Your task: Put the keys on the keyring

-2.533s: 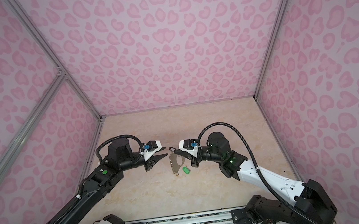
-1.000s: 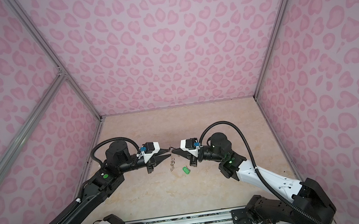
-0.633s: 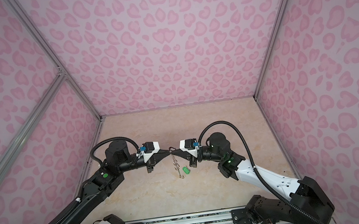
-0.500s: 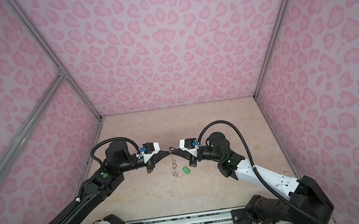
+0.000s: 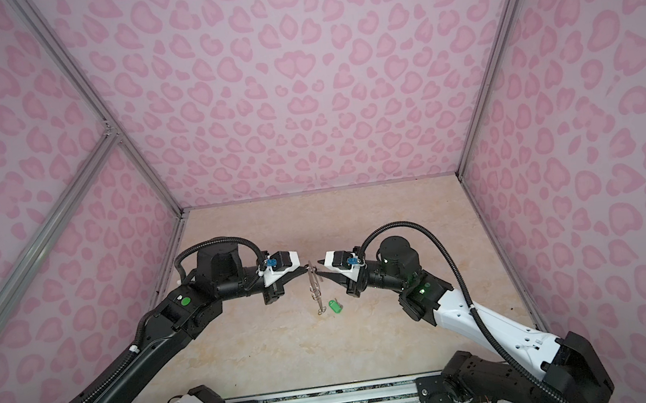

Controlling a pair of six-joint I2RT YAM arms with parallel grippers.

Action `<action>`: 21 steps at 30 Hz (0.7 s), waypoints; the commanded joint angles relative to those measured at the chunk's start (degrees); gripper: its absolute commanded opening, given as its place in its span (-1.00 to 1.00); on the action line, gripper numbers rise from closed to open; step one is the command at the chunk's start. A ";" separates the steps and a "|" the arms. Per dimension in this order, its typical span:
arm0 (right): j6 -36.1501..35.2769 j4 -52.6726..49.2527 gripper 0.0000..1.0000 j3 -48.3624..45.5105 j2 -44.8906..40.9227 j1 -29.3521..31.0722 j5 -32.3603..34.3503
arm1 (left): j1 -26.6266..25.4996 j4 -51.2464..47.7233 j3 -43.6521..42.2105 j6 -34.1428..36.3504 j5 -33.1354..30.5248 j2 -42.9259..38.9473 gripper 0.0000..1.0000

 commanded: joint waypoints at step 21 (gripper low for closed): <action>3.12 4.45 -0.65 -1.19 3.11 0.40 -3.81 | -2.66 -6.22 3.67 4.72 -2.34 3.18 -0.93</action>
